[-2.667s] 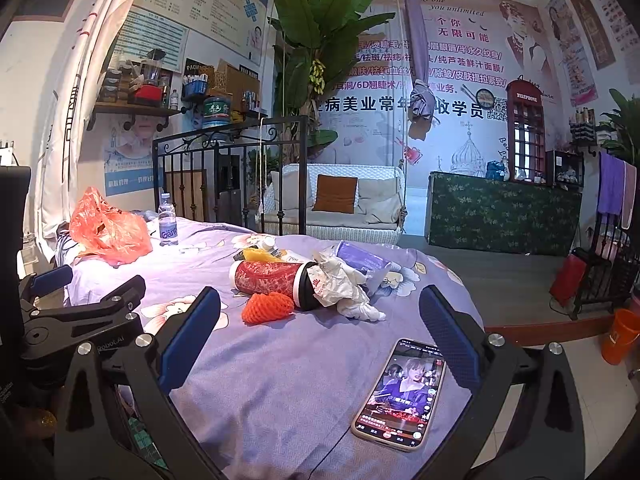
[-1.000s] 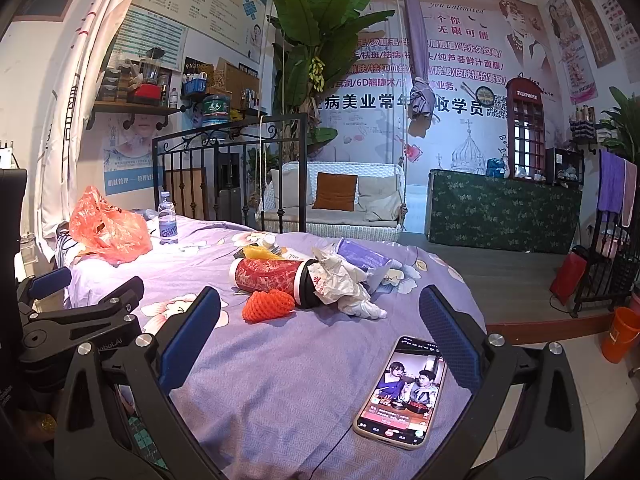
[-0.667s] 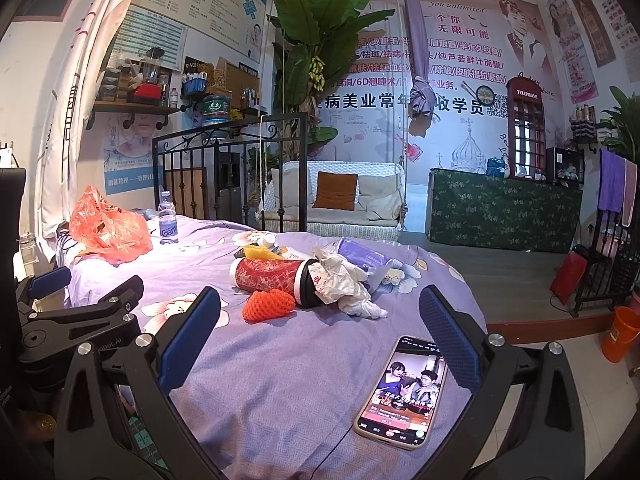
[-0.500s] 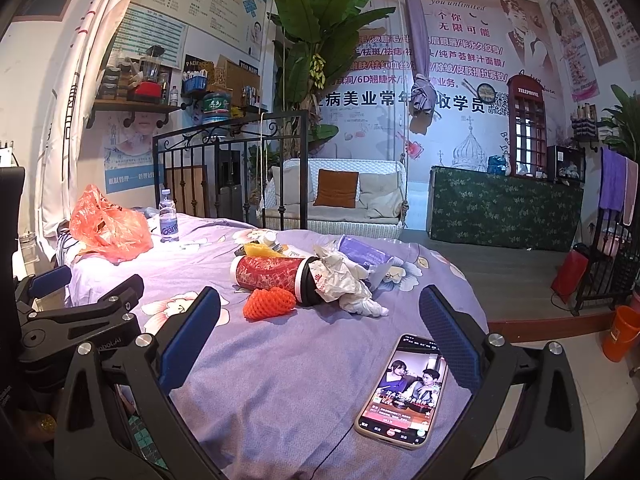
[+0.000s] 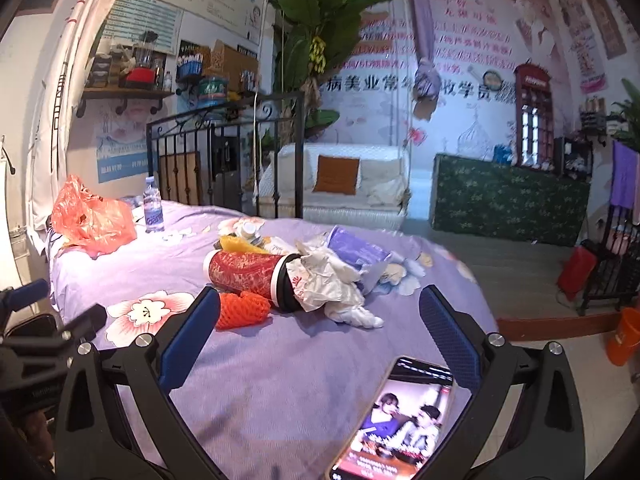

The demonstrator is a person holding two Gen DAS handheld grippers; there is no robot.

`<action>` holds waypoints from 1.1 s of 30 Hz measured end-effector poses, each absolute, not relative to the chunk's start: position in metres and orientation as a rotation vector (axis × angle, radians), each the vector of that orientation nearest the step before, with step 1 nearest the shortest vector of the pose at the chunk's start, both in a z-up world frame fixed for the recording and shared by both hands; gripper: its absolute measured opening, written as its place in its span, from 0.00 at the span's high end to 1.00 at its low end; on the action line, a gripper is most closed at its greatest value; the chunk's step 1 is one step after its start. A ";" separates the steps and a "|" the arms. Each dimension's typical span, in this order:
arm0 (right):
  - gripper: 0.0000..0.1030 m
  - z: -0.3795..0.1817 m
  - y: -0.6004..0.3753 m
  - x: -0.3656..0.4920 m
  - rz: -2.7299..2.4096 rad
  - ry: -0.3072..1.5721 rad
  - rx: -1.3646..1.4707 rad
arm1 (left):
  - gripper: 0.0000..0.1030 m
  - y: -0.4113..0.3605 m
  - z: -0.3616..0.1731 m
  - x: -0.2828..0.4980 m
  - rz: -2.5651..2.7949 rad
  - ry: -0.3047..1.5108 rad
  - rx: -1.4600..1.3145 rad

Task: Collect trash
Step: 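Grasp the orange mesh net with the left tool while the right tool grasps the white plastic bag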

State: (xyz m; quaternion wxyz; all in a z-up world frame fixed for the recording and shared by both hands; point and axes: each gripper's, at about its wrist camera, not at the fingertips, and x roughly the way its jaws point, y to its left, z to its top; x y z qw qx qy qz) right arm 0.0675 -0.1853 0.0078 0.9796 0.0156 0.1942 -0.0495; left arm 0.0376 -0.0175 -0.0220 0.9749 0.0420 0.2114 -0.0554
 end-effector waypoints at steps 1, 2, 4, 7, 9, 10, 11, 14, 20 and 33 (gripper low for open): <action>0.05 0.006 -0.189 0.079 -0.093 0.412 0.047 | 0.06 -0.020 -0.024 0.046 -0.136 0.450 0.092; 0.04 0.004 -0.194 0.093 -0.087 0.451 0.062 | 0.06 -0.024 -0.027 0.056 -0.162 0.483 0.104; 0.04 -0.004 -0.204 0.117 -0.090 0.518 0.084 | 0.06 -0.032 -0.036 0.079 -0.210 0.559 0.132; 0.04 -0.018 -0.213 0.153 -0.046 0.632 0.077 | 0.06 -0.045 -0.050 0.111 -0.292 0.663 0.179; 0.04 -0.028 -0.217 0.176 -0.009 0.702 0.055 | 0.06 -0.055 -0.056 0.128 -0.335 0.694 0.215; 0.05 -0.032 -0.217 0.183 0.008 0.718 0.045 | 0.06 -0.061 -0.058 0.135 -0.359 0.703 0.232; 0.04 -0.036 -0.218 0.192 0.019 0.736 0.031 | 0.06 -0.066 -0.060 0.141 -0.372 0.710 0.247; 0.04 -0.047 -0.215 0.213 0.059 0.787 -0.013 | 0.06 -0.076 -0.064 0.160 -0.390 0.741 0.274; 0.05 -0.062 -0.211 0.247 0.078 0.857 -0.083 | 0.12 -0.091 -0.070 0.186 -0.425 0.792 0.295; 0.55 -0.073 -0.222 0.269 0.117 0.901 -0.045 | 0.62 -0.091 -0.080 0.191 -0.449 0.843 0.244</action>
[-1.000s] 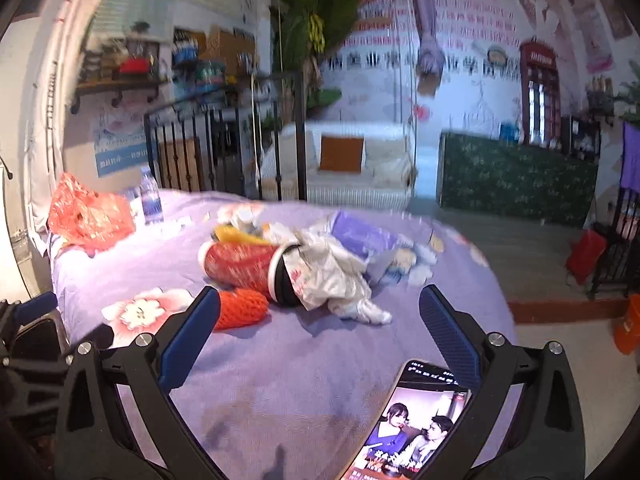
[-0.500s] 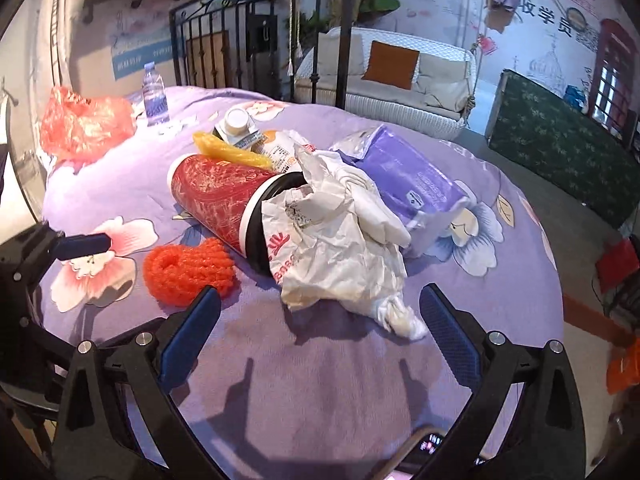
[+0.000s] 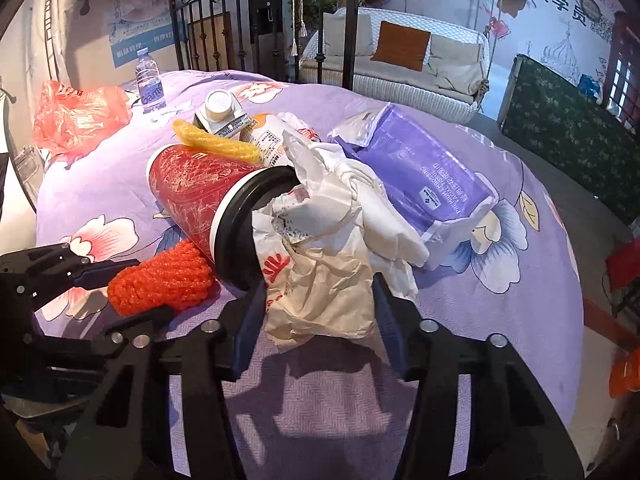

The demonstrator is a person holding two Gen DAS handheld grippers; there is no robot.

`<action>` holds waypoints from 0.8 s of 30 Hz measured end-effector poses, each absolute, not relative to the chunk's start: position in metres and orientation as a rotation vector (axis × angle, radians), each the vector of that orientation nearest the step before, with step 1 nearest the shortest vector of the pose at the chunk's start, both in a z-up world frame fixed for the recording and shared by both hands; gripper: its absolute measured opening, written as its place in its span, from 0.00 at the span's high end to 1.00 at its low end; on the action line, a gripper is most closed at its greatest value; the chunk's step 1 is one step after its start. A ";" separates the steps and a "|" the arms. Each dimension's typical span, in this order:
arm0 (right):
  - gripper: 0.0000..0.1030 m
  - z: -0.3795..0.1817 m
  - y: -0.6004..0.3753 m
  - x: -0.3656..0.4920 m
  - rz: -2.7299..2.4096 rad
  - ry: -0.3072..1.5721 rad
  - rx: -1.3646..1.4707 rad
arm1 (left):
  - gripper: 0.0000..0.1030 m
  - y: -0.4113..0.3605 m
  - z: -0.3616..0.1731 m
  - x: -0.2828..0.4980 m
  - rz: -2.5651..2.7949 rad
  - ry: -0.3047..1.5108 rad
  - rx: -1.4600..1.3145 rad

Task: Collect trash
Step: 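Grasp the orange mesh net with the left tool while the right tool grasps the white plastic bag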

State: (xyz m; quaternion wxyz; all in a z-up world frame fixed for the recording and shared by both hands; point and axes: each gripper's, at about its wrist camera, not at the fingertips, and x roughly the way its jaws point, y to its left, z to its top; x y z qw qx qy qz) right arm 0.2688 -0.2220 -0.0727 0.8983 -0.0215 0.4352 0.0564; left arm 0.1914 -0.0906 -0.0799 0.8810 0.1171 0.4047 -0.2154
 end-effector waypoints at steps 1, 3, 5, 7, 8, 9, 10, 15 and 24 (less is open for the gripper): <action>0.56 -0.071 -0.223 0.267 0.110 0.894 -0.042 | 0.64 -0.088 -0.079 0.190 -0.452 0.840 0.230; 0.61 -0.069 -0.227 0.265 0.110 0.888 -0.014 | 0.72 -0.084 -0.079 0.188 -0.456 0.840 0.205; 0.64 -0.067 -0.231 0.263 0.113 0.877 0.010 | 0.75 -0.081 -0.076 0.187 -0.457 0.840 0.183; 0.68 -0.064 -0.232 0.261 0.118 0.861 0.012 | 0.76 -0.080 -0.073 0.185 -0.459 0.831 0.162; 0.69 -0.062 -0.231 0.260 0.115 0.854 0.003 | 0.76 -0.079 -0.072 0.186 -0.461 0.829 0.155; 0.70 -0.060 -0.231 0.258 0.115 0.846 -0.001 | 0.76 -0.078 -0.071 0.185 -0.464 0.826 0.151; 0.71 -0.058 -0.231 0.256 0.121 0.840 0.000 | 0.76 -0.078 -0.071 0.184 -0.465 0.823 0.148; 0.71 -0.049 -0.233 0.241 0.163 0.793 0.029 | 0.76 -0.073 -0.067 0.179 -0.468 0.815 0.136; 0.71 -0.057 -0.241 0.203 0.185 0.798 0.104 | 0.76 -0.064 -0.058 0.167 -0.470 0.774 0.120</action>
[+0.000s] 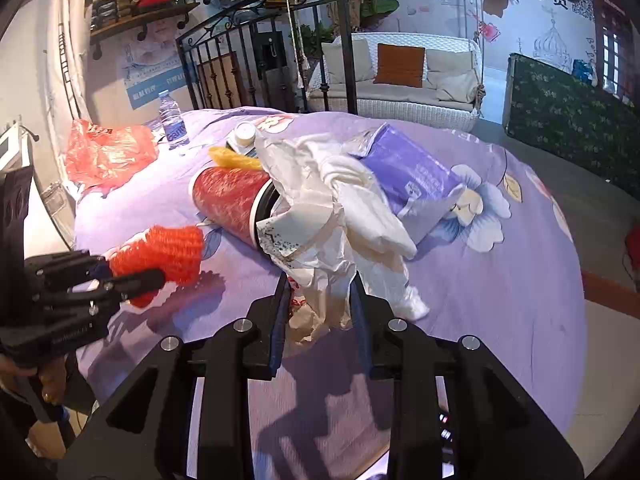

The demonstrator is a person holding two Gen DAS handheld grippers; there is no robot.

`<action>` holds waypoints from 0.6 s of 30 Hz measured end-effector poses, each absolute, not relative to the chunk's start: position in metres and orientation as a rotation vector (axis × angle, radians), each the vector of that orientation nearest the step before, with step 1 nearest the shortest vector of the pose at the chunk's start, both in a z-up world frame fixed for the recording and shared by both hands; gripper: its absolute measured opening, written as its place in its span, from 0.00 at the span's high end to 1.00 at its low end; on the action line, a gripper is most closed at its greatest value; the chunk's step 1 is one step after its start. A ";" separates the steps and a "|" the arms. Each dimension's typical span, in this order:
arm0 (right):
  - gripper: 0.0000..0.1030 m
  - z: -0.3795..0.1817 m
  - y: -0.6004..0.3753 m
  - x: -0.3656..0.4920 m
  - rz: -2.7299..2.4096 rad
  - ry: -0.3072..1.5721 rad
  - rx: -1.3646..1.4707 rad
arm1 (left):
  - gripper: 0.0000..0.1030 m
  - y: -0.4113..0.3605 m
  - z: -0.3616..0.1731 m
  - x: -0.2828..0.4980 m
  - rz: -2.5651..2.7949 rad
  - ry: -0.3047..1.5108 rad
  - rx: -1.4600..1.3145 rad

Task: Collect trash
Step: 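Grasp the orange mesh net with the left tool while the right tool grasps the white plastic bag, then carry the orange net and white bag to the black bin and release both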

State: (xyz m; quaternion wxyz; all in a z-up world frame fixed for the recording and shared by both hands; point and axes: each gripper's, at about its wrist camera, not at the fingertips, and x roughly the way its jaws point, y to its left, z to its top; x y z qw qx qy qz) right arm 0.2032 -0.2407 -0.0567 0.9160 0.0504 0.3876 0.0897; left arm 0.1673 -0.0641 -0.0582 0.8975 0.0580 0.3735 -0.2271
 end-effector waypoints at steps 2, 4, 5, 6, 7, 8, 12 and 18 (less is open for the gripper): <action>0.71 -0.063 -0.243 0.198 0.205 0.800 0.136 | 0.76 -0.062 -0.057 0.164 -0.475 0.769 0.115; 0.72 -0.067 -0.245 0.193 0.207 0.771 0.140 | 0.76 -0.061 -0.055 0.160 -0.475 0.760 0.112; 0.72 -0.065 -0.244 0.192 0.205 0.752 0.130 | 0.76 -0.060 -0.054 0.158 -0.474 0.755 0.113; 0.72 -0.060 -0.245 0.190 0.205 0.723 0.130 | 0.76 -0.059 -0.054 0.155 -0.472 0.751 0.114; 0.72 -0.055 -0.245 0.188 0.202 0.694 0.128 | 0.76 -0.058 -0.052 0.153 -0.467 0.747 0.117; 0.72 -0.049 -0.242 0.187 0.197 0.672 0.110 | 0.76 -0.057 -0.051 0.151 -0.462 0.741 0.120; 0.72 -0.033 -0.229 0.184 0.237 0.646 0.078 | 0.76 -0.052 -0.045 0.143 -0.446 0.721 0.117; 0.72 -0.018 -0.204 0.176 0.319 0.643 0.068 | 0.76 -0.036 -0.033 0.123 -0.415 0.667 0.102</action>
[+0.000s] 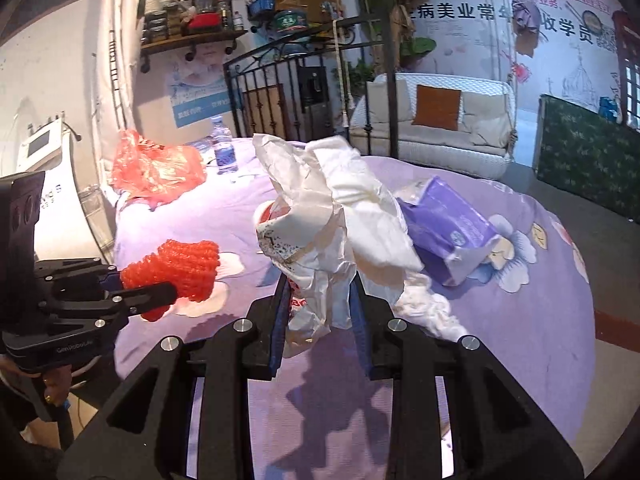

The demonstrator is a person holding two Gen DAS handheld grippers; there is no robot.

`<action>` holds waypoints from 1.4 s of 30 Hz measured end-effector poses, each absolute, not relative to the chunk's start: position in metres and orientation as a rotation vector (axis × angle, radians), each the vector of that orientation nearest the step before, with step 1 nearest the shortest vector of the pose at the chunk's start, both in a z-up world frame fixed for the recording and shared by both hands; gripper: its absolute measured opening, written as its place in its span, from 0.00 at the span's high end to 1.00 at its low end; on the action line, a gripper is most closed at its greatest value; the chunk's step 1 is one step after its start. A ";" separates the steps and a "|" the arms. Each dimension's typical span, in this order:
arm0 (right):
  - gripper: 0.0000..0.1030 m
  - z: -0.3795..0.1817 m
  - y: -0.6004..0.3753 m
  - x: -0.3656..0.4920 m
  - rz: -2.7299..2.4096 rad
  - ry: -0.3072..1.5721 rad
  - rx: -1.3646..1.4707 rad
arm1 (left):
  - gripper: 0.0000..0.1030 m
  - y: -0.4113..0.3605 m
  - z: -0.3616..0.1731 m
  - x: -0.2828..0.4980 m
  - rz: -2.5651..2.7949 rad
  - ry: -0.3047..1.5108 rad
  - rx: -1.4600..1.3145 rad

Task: Collect trash
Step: 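Carry the orange net and white bag to the black bin and release both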

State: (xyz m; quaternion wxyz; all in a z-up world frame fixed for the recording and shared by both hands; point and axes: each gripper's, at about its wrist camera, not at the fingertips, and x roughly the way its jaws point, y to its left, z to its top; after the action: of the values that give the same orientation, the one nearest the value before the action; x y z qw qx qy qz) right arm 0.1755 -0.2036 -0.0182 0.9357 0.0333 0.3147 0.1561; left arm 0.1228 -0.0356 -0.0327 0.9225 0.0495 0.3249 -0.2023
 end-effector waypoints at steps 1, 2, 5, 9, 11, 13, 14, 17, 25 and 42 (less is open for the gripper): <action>0.72 -0.015 -0.199 0.174 0.329 0.639 0.064 | 0.76 -0.032 -0.031 0.119 -0.409 0.664 0.095; 0.72 -0.013 -0.194 0.170 0.334 0.631 0.058 | 0.76 -0.027 -0.028 0.116 -0.401 0.661 0.089; 0.72 -0.005 -0.181 0.162 0.359 0.613 0.058 | 0.76 -0.009 -0.022 0.102 -0.370 0.640 0.061; 0.72 0.003 -0.160 0.150 0.411 0.603 0.056 | 0.76 0.021 -0.016 0.085 -0.319 0.623 0.027; 0.72 0.007 -0.145 0.145 0.438 0.603 0.045 | 0.76 0.034 -0.014 0.075 -0.284 0.617 0.020; 0.72 0.010 -0.127 0.139 0.479 0.604 0.037 | 0.76 0.046 -0.013 0.065 -0.246 0.610 0.015; 0.72 0.012 -0.118 0.136 0.499 0.606 0.038 | 0.76 0.052 -0.013 0.061 -0.223 0.608 0.014; 0.72 0.014 -0.088 0.129 0.578 0.614 0.052 | 0.76 0.076 -0.016 0.051 -0.146 0.614 0.001; 0.72 0.010 0.003 0.104 0.786 0.636 0.028 | 0.76 0.155 -0.024 0.028 0.080 0.642 -0.071; 0.71 -0.068 0.137 0.118 1.068 0.994 0.091 | 0.76 0.256 -0.059 0.015 0.333 0.764 -0.185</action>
State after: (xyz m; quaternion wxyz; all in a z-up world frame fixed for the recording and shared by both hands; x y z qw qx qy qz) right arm 0.1184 0.1370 -0.0683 0.7445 0.0414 0.4538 0.4879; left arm 0.0150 0.2562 -0.0595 0.9103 -0.0895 0.3704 0.1616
